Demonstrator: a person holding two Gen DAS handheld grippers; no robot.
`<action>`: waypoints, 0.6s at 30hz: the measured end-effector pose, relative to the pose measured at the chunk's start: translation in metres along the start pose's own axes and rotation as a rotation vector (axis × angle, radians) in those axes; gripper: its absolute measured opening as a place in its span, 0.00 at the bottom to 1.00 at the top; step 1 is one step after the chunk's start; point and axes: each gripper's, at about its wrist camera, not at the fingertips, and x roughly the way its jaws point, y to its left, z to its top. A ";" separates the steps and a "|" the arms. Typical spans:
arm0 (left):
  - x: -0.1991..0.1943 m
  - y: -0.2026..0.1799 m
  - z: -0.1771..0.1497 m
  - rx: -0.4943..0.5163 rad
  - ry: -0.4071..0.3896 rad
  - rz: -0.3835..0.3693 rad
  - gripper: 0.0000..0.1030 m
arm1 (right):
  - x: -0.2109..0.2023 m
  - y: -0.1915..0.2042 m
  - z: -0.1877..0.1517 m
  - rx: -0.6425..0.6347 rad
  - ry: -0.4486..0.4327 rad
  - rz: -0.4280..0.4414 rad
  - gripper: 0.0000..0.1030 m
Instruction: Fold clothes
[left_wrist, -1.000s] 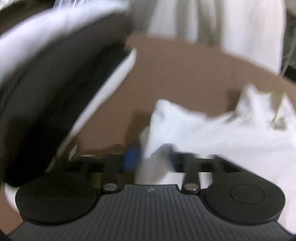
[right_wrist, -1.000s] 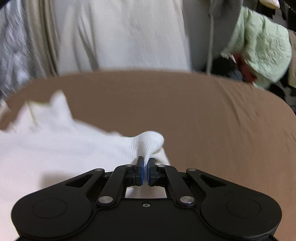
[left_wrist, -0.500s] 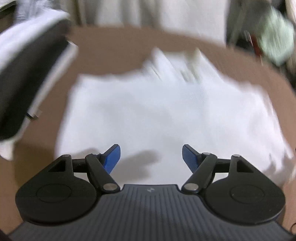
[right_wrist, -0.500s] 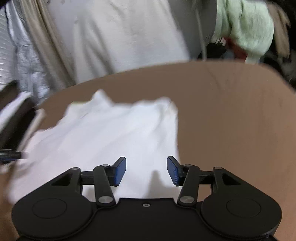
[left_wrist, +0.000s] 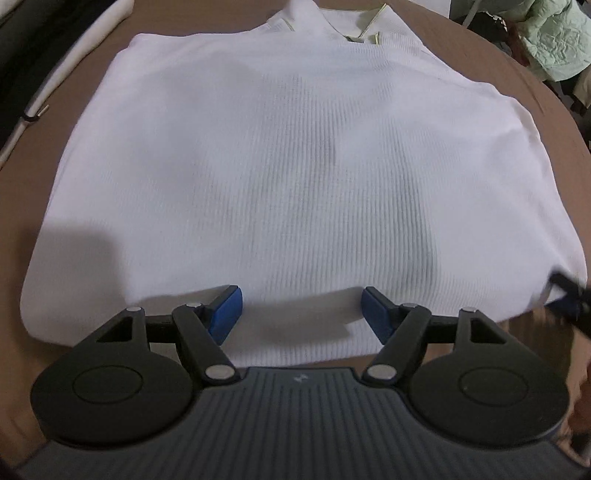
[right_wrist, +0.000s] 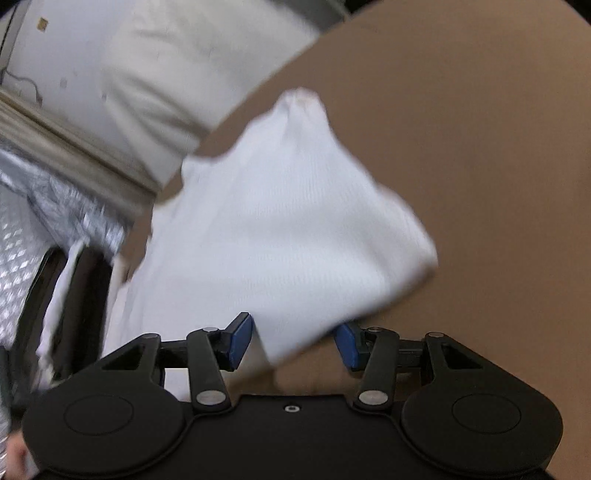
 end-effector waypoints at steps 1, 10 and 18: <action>0.000 0.002 -0.001 -0.010 0.002 -0.001 0.69 | 0.003 -0.002 0.003 0.010 -0.008 0.003 0.53; -0.004 0.014 0.005 -0.015 0.036 -0.046 0.71 | 0.007 -0.014 0.011 0.128 -0.060 0.052 0.53; -0.019 0.078 0.010 -0.182 -0.045 -0.182 0.72 | 0.027 0.022 0.018 -0.065 -0.097 -0.045 0.33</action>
